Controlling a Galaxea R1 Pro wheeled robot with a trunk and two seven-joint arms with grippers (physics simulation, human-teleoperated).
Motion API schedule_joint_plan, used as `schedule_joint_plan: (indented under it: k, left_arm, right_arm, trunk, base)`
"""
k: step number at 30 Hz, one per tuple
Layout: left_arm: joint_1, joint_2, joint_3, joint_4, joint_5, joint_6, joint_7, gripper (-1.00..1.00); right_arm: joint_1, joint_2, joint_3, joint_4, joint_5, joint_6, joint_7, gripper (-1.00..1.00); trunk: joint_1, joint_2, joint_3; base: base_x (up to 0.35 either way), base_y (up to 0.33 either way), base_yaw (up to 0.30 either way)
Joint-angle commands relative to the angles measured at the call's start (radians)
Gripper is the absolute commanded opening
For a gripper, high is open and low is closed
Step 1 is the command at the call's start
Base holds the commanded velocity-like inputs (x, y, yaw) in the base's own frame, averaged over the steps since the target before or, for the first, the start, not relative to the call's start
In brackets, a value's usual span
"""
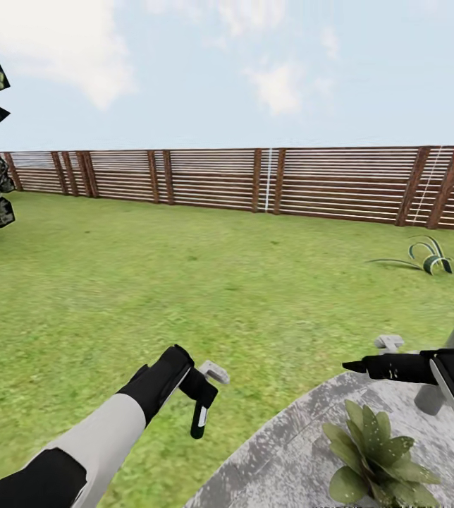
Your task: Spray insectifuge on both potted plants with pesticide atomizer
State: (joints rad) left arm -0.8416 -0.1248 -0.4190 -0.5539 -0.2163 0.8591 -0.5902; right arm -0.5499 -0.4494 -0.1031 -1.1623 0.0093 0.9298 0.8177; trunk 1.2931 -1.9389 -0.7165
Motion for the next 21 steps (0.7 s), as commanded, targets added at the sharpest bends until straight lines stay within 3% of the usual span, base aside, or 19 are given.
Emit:
schedule_joint_plan:
  k: [1,4,7,10,11,17,21]
  left_arm:
    - [-0.001,0.000,-0.001,-0.001,-0.011,0.004,-0.017,-1.00]
    - [-0.004,0.001,-0.005,-0.001,-0.012,0.006,-0.048,-1.00]
    - [-0.008,0.001,-0.044,-0.001,-0.013,0.006,-0.100,-1.00]
    - [-0.011,0.001,-0.146,-0.001,-0.039,0.023,-0.138,-1.00]
    - [-0.013,0.001,-0.177,-0.001,-0.064,0.074,-0.156,-1.00]
    - [-0.017,0.001,-0.198,-0.001,-0.133,0.126,-0.198,-1.00]
    - [-0.017,0.001,-0.199,-0.001,-0.144,0.128,-0.221,-1.00]
  right_arm:
    - [-0.001,0.000,-0.001,0.000,0.001,0.007,0.004,1.00]
    - [-0.001,0.000,-0.001,0.000,0.001,0.007,0.004,1.00]
    - [-0.001,0.000,-0.001,0.001,0.001,0.007,0.004,1.00]
    - [-0.001,0.001,-0.001,0.001,0.001,0.007,0.004,1.00]
    - [-0.001,0.001,-0.001,0.001,0.001,0.006,0.004,1.00]
    - [-0.001,0.001,-0.001,0.001,0.001,0.007,0.005,1.00]
    - [-0.001,0.000,-0.001,0.001,0.001,0.006,0.005,1.00]
  trunk:
    - [0.000,0.000,0.000]
    - [0.000,0.000,0.004]
    - [0.000,0.000,0.007]
    - [0.000,0.000,0.008]
    - [0.000,0.000,0.008]
    - [0.000,0.000,0.011]
    - [0.000,0.000,0.015]
  base:
    - [0.000,0.007,-0.197]
    - [0.000,0.088,-0.197]
    - [0.000,0.130,-0.170]
    - [0.000,0.119,-0.047]
    - [0.000,0.035,-0.014]
    - [0.000,0.010,-0.145]
    - [0.000,0.001,-0.218]
